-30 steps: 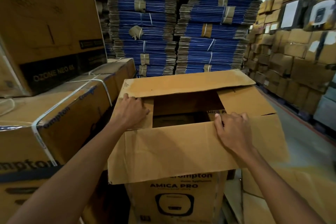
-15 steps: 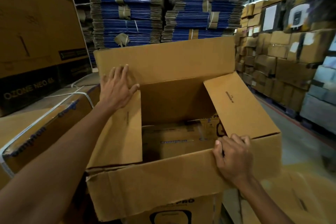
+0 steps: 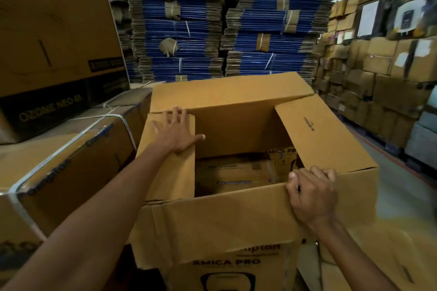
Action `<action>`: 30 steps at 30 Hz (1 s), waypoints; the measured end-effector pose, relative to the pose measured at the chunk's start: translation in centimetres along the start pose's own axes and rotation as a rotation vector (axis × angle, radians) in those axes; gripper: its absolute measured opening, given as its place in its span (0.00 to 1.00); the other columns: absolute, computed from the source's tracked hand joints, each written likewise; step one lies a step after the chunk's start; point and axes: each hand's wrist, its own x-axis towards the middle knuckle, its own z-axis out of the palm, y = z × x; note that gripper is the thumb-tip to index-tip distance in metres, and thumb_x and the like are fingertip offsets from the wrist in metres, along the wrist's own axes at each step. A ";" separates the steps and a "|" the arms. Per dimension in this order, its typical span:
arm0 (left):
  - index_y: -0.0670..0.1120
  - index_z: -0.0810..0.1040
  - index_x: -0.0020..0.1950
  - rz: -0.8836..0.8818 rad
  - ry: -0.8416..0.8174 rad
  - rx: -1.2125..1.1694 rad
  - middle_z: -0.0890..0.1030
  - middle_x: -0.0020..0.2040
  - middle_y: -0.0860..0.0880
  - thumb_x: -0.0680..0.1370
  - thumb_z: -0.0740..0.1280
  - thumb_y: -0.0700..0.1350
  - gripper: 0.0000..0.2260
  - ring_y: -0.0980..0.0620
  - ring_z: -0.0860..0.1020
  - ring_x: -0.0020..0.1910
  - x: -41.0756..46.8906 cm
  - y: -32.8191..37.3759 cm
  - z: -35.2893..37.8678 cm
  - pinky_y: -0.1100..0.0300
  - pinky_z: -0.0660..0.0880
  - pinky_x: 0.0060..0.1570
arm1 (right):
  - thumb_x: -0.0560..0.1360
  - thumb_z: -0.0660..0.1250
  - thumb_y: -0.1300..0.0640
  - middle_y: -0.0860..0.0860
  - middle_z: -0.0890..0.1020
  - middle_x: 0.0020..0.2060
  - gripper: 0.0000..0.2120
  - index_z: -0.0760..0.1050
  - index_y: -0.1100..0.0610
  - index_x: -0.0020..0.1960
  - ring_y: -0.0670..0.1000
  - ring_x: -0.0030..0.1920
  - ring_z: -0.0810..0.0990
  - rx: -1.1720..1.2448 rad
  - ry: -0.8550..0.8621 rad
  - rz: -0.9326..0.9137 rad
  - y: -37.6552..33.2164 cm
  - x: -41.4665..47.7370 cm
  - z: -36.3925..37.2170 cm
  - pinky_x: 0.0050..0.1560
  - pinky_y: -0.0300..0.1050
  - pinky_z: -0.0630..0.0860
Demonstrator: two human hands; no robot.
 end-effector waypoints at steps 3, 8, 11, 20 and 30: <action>0.49 0.37 0.83 -0.036 -0.111 0.055 0.35 0.82 0.42 0.75 0.65 0.70 0.51 0.35 0.35 0.80 -2.9 1.3 1.1 0.27 0.41 0.74 | 0.81 0.54 0.54 0.52 0.78 0.29 0.20 0.77 0.58 0.35 0.55 0.31 0.72 -0.020 -0.014 -0.001 -0.1 0.8 0.5 0.41 0.49 0.59; 0.53 0.47 0.83 -0.122 -0.204 -0.008 0.46 0.84 0.45 0.78 0.70 0.59 0.42 0.32 0.45 0.80 -7.3 2.4 0.3 0.24 0.48 0.72 | 0.81 0.53 0.53 0.54 0.81 0.31 0.22 0.79 0.59 0.36 0.56 0.33 0.73 -0.035 -0.073 0.013 -0.2 2.0 1.2 0.43 0.49 0.56; 0.52 0.60 0.79 -0.124 -0.030 -0.352 0.74 0.68 0.43 0.81 0.66 0.55 0.29 0.40 0.76 0.64 -9.2 1.8 -3.7 0.39 0.76 0.60 | 0.81 0.53 0.52 0.55 0.82 0.32 0.23 0.79 0.60 0.37 0.55 0.33 0.73 -0.026 -0.098 0.012 -0.4 2.5 1.4 0.44 0.47 0.53; 0.51 0.76 0.65 -0.422 0.318 -1.257 0.79 0.49 0.49 0.82 0.63 0.39 0.13 0.50 0.78 0.48 -14.7 -5.8 -9.3 0.53 0.74 0.42 | 0.81 0.52 0.53 0.55 0.81 0.31 0.23 0.78 0.59 0.36 0.56 0.32 0.73 -0.015 -0.103 -0.004 -0.2 2.9 1.6 0.45 0.46 0.52; 0.50 0.78 0.49 -0.637 0.336 -1.043 0.80 0.51 0.49 0.84 0.61 0.59 0.14 0.46 0.79 0.53 -14.6 -6.0 2.8 0.48 0.75 0.61 | 0.82 0.50 0.49 0.55 0.82 0.33 0.25 0.79 0.57 0.37 0.51 0.35 0.69 0.039 -0.217 0.051 -0.3 3.8 1.9 0.45 0.50 0.58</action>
